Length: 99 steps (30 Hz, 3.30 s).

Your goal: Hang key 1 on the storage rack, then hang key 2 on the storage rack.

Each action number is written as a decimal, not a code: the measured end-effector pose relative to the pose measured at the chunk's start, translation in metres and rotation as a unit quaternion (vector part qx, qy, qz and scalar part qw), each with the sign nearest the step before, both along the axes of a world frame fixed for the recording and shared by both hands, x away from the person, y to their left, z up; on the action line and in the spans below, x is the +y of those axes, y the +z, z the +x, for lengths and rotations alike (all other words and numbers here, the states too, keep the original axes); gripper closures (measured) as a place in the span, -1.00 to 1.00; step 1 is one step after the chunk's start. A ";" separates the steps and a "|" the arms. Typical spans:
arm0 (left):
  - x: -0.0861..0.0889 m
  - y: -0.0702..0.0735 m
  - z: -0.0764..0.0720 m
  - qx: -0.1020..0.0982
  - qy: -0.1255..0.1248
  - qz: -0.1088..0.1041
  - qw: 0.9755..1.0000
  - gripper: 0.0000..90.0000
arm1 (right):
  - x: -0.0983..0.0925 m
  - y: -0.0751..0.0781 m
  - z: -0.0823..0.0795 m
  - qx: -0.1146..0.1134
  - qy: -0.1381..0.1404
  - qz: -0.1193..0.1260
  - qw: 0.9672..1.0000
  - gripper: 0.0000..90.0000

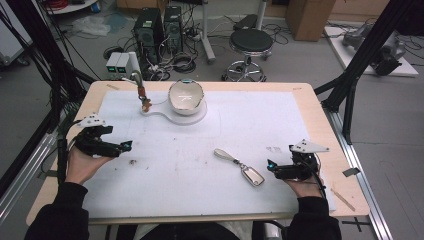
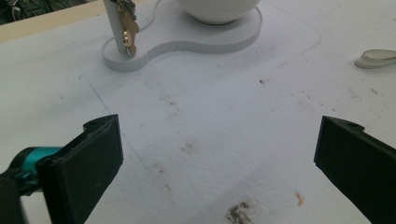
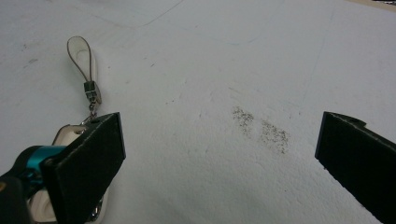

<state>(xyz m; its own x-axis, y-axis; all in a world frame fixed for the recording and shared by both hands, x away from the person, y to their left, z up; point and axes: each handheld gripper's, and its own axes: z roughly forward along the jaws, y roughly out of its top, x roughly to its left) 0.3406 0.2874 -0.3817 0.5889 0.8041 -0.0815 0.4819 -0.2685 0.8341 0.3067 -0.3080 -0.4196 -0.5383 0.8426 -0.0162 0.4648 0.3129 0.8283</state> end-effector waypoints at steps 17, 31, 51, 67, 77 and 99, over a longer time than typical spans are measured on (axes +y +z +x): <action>0.005 -0.026 -0.035 -0.006 0.004 -0.012 1.000 -0.96 | -0.001 0.000 -0.001 -0.002 0.000 0.005 1.000 -0.98; 0.018 -0.035 -0.061 -0.022 -0.005 -0.017 1.000 -0.96 | 0.000 0.000 -0.001 0.002 0.001 0.007 1.000 -0.99; 0.021 -0.044 -0.060 -0.014 -0.009 -0.020 1.000 -0.96 | 0.019 0.010 0.006 0.007 0.037 0.007 0.999 -0.98; 0.021 -0.046 -0.060 -0.007 -0.013 -0.019 1.000 -0.96 | 0.042 0.013 0.012 0.017 0.068 -0.009 0.997 -0.98; 0.020 -0.047 -0.060 -0.005 -0.014 -0.017 1.000 -0.96 | 0.061 0.010 0.017 0.029 0.091 -0.026 0.995 -0.98; 0.017 -0.048 -0.061 0.000 -0.026 -0.018 1.000 -0.96 | 0.108 0.000 0.034 0.086 0.161 -0.068 0.981 -0.85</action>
